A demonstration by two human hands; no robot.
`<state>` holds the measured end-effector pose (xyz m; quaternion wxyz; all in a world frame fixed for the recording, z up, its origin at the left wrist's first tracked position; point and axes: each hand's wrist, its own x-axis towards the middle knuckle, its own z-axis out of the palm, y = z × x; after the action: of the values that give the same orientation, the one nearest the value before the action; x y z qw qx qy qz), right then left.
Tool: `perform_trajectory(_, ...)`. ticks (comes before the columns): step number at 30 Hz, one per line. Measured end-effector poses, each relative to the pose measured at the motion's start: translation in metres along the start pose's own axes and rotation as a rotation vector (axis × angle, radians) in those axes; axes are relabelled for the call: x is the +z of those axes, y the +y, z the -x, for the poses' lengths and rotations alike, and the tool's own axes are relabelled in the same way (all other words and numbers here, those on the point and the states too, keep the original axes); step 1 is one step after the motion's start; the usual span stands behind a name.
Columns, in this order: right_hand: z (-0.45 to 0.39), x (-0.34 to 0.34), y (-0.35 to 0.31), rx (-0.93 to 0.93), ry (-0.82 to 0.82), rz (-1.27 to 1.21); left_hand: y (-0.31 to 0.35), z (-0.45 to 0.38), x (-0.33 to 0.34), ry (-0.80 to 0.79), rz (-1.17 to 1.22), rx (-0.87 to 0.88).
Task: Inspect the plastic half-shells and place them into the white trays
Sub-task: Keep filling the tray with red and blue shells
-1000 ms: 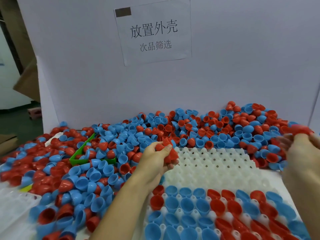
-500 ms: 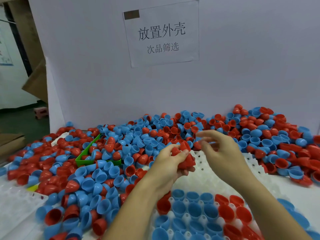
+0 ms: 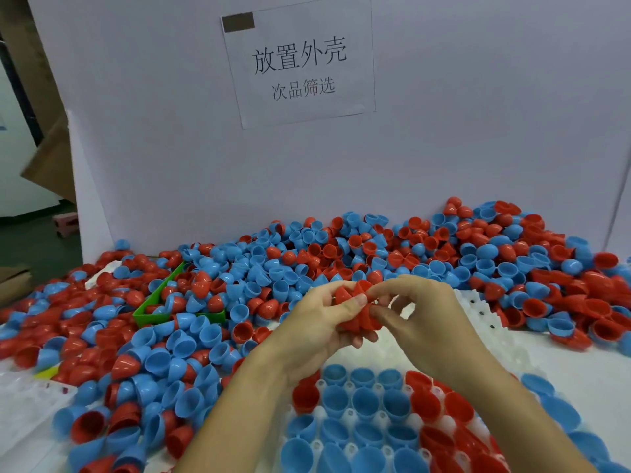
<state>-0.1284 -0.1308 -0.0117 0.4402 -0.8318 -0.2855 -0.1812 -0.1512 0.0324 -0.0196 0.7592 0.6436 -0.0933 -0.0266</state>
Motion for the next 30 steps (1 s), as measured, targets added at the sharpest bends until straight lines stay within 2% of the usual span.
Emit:
perform_trajectory(5,-0.010,-0.012,-0.005,0.034,0.065,-0.048,0.004,-0.005,-0.013,0.265,0.090,0.036)
perform_trajectory(10,-0.021,-0.055,-0.005,0.122,0.057,-0.033,0.001,-0.008,-0.019,0.359,0.119,0.036)
perform_trajectory(14,-0.028,-0.076,-0.002,0.187,-0.156,0.130,-0.003,-0.011,-0.020,0.427,0.151,0.035)
perform_trajectory(18,-0.034,-0.061,-0.003,0.153,-0.360,0.329,0.000,-0.010,-0.026,0.504,0.181,0.070)
perform_trajectory(23,-0.039,-0.010,-0.014,0.071,-0.459,0.390,0.005,-0.009,-0.038,0.623,0.211,0.140)
perform_trajectory(27,-0.047,0.030,-0.018,0.075,-0.503,0.444,0.005,-0.010,-0.039,0.643,0.206,0.135)
perform_trajectory(30,-0.044,0.053,-0.017,0.073,-0.599,0.583,0.005,-0.010,-0.039,0.641,0.202,0.127)
